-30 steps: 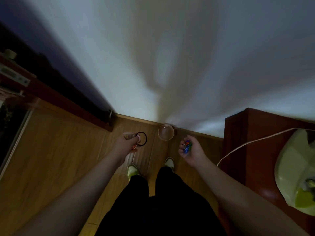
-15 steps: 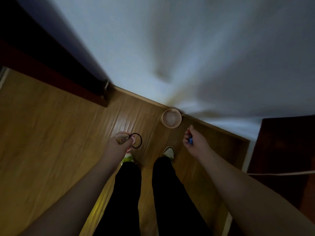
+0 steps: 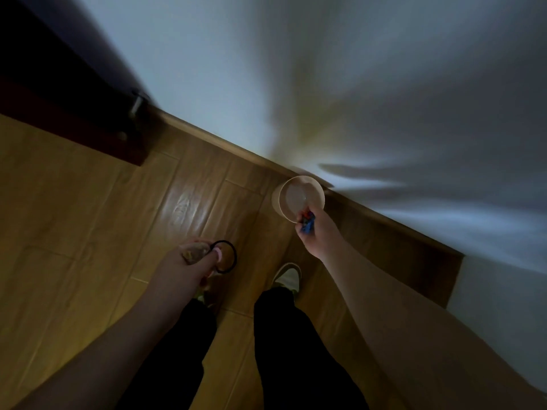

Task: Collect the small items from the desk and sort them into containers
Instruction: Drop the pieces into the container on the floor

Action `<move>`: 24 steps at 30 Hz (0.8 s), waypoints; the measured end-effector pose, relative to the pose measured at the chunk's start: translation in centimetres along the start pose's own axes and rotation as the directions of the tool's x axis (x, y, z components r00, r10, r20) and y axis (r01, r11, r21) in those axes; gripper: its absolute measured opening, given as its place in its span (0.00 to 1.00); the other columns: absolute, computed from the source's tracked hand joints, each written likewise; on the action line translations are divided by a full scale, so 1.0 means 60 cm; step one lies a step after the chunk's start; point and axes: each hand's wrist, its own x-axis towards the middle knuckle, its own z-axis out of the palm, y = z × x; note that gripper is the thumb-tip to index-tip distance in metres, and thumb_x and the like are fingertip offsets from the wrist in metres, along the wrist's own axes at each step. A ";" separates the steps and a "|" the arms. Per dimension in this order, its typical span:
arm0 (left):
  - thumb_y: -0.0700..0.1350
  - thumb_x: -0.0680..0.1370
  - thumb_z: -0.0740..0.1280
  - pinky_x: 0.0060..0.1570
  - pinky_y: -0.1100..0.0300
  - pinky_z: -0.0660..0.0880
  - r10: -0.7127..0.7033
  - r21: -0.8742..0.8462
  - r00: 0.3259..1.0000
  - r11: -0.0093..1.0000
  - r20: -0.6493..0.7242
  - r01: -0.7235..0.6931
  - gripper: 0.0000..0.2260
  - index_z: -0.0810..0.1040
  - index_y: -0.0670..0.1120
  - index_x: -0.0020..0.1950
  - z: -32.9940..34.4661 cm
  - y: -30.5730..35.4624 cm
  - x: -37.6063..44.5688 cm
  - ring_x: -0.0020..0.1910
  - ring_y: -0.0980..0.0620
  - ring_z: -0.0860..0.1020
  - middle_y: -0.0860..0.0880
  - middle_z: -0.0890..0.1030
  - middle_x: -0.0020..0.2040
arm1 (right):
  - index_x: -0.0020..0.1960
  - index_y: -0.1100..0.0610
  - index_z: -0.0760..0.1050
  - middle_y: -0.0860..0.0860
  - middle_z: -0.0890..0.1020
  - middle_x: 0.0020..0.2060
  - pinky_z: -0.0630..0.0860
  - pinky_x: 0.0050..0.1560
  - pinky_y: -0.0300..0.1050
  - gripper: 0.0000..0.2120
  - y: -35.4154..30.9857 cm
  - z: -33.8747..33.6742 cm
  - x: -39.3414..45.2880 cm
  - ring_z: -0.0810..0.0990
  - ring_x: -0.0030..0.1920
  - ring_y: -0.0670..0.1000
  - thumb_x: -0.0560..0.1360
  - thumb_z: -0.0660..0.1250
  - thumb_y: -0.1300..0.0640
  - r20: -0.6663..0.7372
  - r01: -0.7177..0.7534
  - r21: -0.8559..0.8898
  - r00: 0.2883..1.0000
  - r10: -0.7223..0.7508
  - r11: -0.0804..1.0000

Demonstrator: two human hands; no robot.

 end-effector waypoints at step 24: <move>0.39 0.76 0.69 0.36 0.56 0.74 -0.085 -0.112 0.988 0.991 -0.131 0.070 0.02 0.81 0.41 0.45 0.015 -0.133 0.112 0.29 0.57 0.79 0.42 0.82 0.34 | 0.69 0.58 0.67 0.58 0.69 0.66 0.77 0.61 0.49 0.22 -0.015 0.044 0.217 0.74 0.62 0.57 0.77 0.64 0.68 -0.089 0.025 -0.328 0.994 -0.057 0.944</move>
